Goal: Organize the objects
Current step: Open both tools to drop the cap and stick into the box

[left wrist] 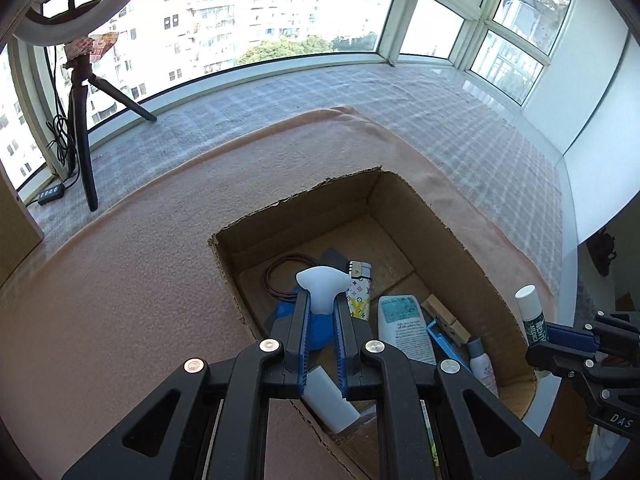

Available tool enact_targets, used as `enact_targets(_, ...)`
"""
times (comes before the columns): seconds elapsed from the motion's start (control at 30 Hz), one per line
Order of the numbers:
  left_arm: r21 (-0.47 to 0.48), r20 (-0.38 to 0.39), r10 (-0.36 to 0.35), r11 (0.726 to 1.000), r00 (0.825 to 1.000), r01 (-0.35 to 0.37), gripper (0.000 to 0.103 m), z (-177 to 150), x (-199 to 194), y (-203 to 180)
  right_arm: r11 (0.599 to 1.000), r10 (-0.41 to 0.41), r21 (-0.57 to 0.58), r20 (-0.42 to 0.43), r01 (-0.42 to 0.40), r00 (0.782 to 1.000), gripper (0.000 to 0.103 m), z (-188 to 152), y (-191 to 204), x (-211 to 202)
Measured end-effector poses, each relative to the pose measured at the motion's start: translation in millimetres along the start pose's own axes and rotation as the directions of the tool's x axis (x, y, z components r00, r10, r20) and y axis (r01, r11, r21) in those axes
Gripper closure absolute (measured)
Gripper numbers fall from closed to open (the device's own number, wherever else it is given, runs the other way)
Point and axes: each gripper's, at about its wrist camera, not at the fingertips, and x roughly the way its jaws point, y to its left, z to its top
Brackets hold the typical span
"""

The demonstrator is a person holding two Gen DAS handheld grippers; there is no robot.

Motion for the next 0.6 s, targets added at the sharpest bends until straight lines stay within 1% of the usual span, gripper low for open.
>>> enact_targets(0.1, 0.001, -0.004, -0.006, 1.000, 1.000, 0.006, 0.090, 5.2, 5.4, -3.3, 1.000, 0.002, 0.003, -0.002, -0.002, 1.000, 0.089, -1.1, -1.5, 0.2)
enact_targets(0.13, 0.002, -0.002, -0.006, 1.000, 1.000, 0.006, 0.080, 6.7, 5.9, -4.2, 1.000, 0.004, 0.003, -0.002, -0.004, 1.000, 0.089, -1.5, -1.6, 0.0)
enact_targets(0.17, 0.001, 0.005, -0.005, 1.000, 1.000, 0.005, 0.063, 7.7, 5.6, -5.0, 1.000, 0.007, 0.000, -0.001, -0.007, 1.000, 0.089, -1.5, -1.5, -0.2)
enact_targets(0.2, 0.002, 0.008, -0.006, 1.000, 1.000, 0.006, 0.055, 8.5, 5.4, -5.8, 1.000, 0.018, -0.007, -0.002, -0.018, 1.000, 0.089, -1.5, -1.2, -0.1)
enact_targets(0.23, 0.004, 0.010, -0.008, 1.000, 1.000, 0.008, 0.043, 9.3, 4.9, -6.8, 0.999, 0.032, -0.013, -0.007, -0.033, 0.999, 0.088, -1.6, -0.7, 0.1)
enact_targets(0.27, 0.006, 0.013, -0.005, 1.000, 1.000, 0.005, 0.035, 9.8, 4.1, -8.2, 0.999, 0.050, -0.013, -0.004, -0.050, 0.999, 0.082, -2.0, -0.7, -0.6)
enact_targets(0.3, 0.010, 0.014, -0.003, 1.000, 1.000, 0.003, 0.033, 10.0, 3.5, -9.2, 0.998, 0.062, -0.014, -0.004, -0.062, 0.998, 0.074, -2.1, -0.2, -1.2)
enact_targets(0.33, 0.013, 0.012, -0.005, 1.000, 1.000, 0.005, 0.030, 10.1, 3.1, -9.8, 0.998, 0.066, -0.014, 0.000, -0.066, 0.998, 0.047, -2.3, 0.6, -2.2)
enact_targets(0.37, 0.013, 0.008, -0.007, 1.000, 1.000, 0.006, 0.027, 10.0, 3.4, -9.9, 0.998, 0.063, -0.016, 0.013, -0.063, 0.998, 0.035, -2.7, 1.5, -4.2)
enact_targets(0.43, 0.013, 0.000, -0.004, 1.000, 1.000, 0.004, 0.025, 9.2, 3.9, -9.1, 0.998, 0.054, -0.027, 0.042, -0.053, 0.998, 0.033, -3.2, 4.6, -8.6)
enact_targets(0.6, 0.006, 0.001, -0.002, 1.000, 1.000, 0.002, 0.025, 7.7, 1.0, -6.7, 0.998, 0.050, -0.032, 0.049, -0.049, 0.998, 0.033, -0.9, 8.5, -10.8)
